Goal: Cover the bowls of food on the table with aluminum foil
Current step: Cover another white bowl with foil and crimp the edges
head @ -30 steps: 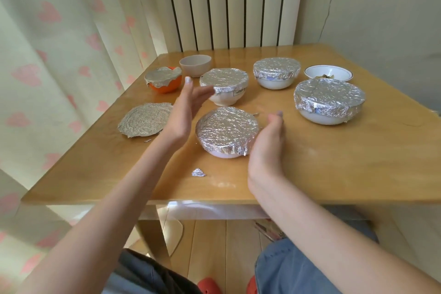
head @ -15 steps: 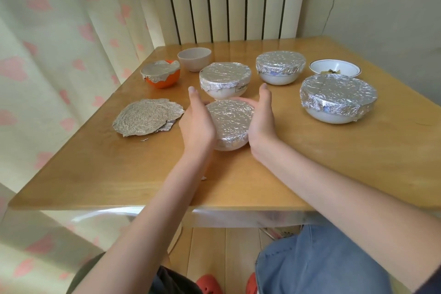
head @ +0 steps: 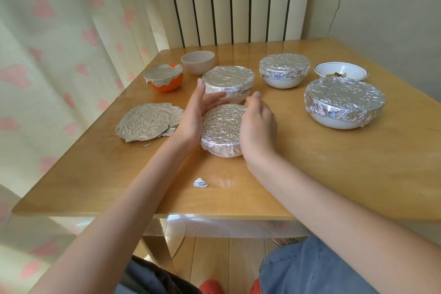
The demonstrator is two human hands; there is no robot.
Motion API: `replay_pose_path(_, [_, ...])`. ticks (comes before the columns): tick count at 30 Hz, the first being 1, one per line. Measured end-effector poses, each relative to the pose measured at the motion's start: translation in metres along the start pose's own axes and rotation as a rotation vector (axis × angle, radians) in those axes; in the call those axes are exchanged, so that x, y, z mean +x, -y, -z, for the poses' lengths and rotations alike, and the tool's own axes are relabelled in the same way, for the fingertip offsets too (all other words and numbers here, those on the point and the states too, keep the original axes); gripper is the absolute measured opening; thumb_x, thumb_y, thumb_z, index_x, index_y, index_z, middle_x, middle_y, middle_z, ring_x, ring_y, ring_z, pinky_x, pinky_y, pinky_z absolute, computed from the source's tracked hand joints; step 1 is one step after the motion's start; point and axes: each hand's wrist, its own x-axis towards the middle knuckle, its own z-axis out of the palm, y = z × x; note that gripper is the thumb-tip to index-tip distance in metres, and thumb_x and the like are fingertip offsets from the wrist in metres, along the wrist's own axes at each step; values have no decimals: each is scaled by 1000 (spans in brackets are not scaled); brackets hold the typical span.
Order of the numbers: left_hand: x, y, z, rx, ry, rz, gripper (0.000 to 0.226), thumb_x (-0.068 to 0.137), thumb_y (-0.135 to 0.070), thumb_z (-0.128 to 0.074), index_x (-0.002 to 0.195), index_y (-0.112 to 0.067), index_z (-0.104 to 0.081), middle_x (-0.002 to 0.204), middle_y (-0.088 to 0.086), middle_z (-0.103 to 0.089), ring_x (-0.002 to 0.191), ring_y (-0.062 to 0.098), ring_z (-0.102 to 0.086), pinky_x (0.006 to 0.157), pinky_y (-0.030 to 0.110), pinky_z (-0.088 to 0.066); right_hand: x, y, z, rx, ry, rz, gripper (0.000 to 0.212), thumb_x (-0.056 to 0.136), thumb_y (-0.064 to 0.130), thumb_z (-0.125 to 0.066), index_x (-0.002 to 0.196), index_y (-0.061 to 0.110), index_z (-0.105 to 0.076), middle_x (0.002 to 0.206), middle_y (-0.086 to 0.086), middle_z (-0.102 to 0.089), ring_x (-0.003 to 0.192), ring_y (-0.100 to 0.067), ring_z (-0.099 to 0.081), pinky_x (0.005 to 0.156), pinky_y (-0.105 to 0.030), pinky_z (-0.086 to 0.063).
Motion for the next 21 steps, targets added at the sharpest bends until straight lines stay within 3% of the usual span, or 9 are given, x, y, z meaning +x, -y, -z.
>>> replay_pose_path(2, [0,2,-1,-51,11,40,70,102,-51,-20,122,3,-60,111,18,-68,95,24,-66,82,30,-52,2,-3,-5,-22,-43,12,42,102,31,-31,110,13,-67,111,-3,-67,106,-22,-57,80,-25,-37])
replay_pose_path(4, [-1,5,-4,-80,-64,57,68,101,-54,-25,113,1,-64,101,17,-70,87,25,-68,79,33,-53,11,-3,-3,-37,-3,-13,47,101,38,-29,103,19,-72,100,-1,-69,101,-22,-60,86,-29,-44])
replay_pose_path(9, [-13,19,-16,-132,-405,113,68,76,-73,-31,82,-22,-75,97,8,-75,96,28,-69,97,48,-50,31,-1,13,-52,408,-117,63,98,56,-21,91,24,-75,102,-5,-71,99,-20,-65,97,-40,-48])
replay_pose_path(13, [-16,16,-22,-199,-506,138,69,70,-75,-27,71,-25,-74,100,8,-74,99,30,-67,100,47,-47,35,-3,14,-48,451,-134,70,97,60,-17,92,21,-75,110,-7,-69,104,-19,-63,98,-38,-46])
replay_pose_path(16, [-24,11,-17,-123,-391,160,72,83,-77,-26,98,-22,-69,116,8,-69,109,26,-64,105,45,-44,31,2,19,-72,411,-136,69,97,60,-13,100,22,-71,114,-3,-67,104,-15,-60,89,-30,-45])
replay_pose_path(18, [-25,9,-9,-75,-305,98,74,95,-69,-22,136,-15,-51,141,7,-53,130,22,-50,114,39,-33,21,-2,26,26,215,-144,57,99,54,-18,107,24,-65,119,2,-65,104,-12,-58,91,-31,-43])
replay_pose_path(19, [-24,7,-3,-63,-298,47,73,98,-63,-20,145,-12,-41,149,5,-45,137,19,-42,117,35,-27,11,-5,29,104,123,-169,49,100,49,-22,116,23,-61,125,3,-61,107,-11,-55,93,-30,-40])
replay_pose_path(21, [-19,4,1,-103,-274,-12,71,101,-56,-17,147,-7,-38,152,8,-41,141,19,-36,117,33,-25,-13,-9,24,198,41,-186,42,101,39,-28,134,22,-47,138,6,-50,117,-12,-49,102,-30,-35])
